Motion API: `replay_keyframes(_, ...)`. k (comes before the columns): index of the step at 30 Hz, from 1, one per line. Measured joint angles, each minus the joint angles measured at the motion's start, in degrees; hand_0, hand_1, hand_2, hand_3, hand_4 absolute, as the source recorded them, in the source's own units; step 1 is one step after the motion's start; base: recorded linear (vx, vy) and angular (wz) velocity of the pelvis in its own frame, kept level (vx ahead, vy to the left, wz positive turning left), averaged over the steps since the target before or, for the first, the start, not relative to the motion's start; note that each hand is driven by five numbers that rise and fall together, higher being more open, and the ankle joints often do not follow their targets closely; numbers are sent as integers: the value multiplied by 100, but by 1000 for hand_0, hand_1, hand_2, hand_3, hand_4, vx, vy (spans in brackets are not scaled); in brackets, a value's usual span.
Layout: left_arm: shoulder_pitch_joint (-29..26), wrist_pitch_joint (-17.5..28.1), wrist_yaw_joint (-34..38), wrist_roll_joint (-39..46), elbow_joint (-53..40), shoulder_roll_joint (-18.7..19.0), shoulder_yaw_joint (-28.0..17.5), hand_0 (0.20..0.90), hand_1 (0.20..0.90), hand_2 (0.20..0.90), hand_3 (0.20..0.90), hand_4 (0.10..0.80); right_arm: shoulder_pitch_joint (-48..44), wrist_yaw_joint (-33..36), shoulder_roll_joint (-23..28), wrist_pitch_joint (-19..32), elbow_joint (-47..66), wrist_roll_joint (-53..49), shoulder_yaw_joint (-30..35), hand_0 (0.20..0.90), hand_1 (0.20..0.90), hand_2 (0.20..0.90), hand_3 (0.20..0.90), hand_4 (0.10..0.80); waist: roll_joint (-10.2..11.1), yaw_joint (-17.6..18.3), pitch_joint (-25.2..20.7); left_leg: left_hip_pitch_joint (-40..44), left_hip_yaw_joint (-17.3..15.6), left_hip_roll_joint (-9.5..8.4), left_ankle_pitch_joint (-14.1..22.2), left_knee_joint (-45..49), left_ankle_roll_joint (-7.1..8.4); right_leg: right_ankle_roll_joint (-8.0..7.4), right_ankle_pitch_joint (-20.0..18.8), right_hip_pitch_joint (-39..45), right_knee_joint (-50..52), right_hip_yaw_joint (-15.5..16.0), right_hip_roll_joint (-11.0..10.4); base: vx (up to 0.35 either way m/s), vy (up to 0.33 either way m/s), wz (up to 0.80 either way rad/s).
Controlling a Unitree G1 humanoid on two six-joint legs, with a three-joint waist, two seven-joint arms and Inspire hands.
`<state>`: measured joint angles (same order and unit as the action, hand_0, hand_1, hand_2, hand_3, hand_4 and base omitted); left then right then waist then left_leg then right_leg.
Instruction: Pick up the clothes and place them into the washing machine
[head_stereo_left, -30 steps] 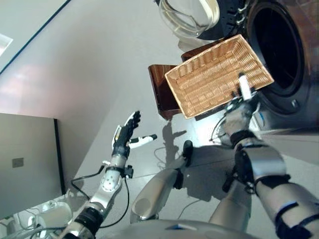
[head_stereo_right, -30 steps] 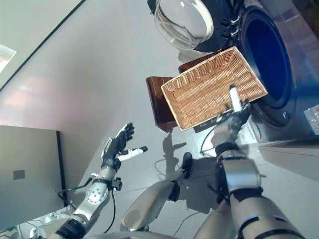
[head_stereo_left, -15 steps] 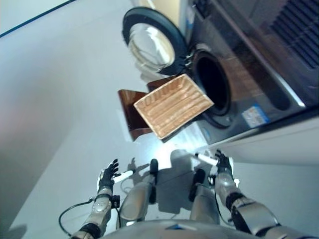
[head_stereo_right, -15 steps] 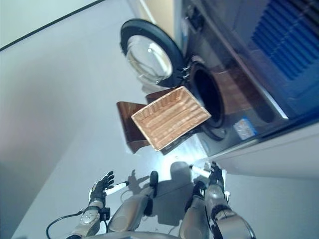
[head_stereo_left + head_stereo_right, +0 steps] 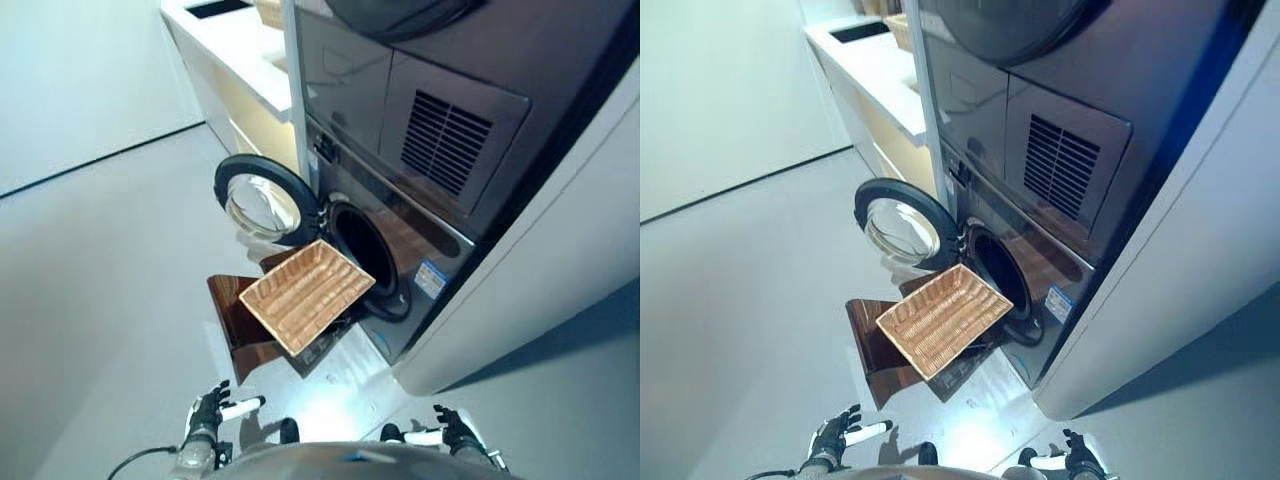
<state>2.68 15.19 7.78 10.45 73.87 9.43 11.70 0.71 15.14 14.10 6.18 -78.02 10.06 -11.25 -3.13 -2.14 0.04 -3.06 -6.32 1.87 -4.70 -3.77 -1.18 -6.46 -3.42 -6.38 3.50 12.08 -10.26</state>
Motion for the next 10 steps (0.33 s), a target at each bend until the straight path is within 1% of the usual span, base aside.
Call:
replay_keyframes(2,-6,-189,-120,-171,164,7,-44,900,900,900,900,800,27,-63,0,0,-5,-1,47,900,900,900,900,800,9,14,-57,76,-19,20,-2,-33,3,12,9,7,16,-21,21,23,-26,-7)
replay_keyframes(6,22,-376,-296,-310,322,15,-76,900,900,900,900,800,69,-176,0,-8,-93,-34,248,900,900,900,900,800,12,79,-118,228,-33,39,2,-46,10,21,17,179,2,-28,35,45,-13,-1)
replay_keyframes(10,98,-398,-344,-407,322,22,-90,900,900,900,900,800,36,-268,12,-11,-159,-39,248,900,900,900,900,800,15,135,-232,268,-82,42,5,-99,9,16,14,204,-8,-51,34,25,-1,-5)
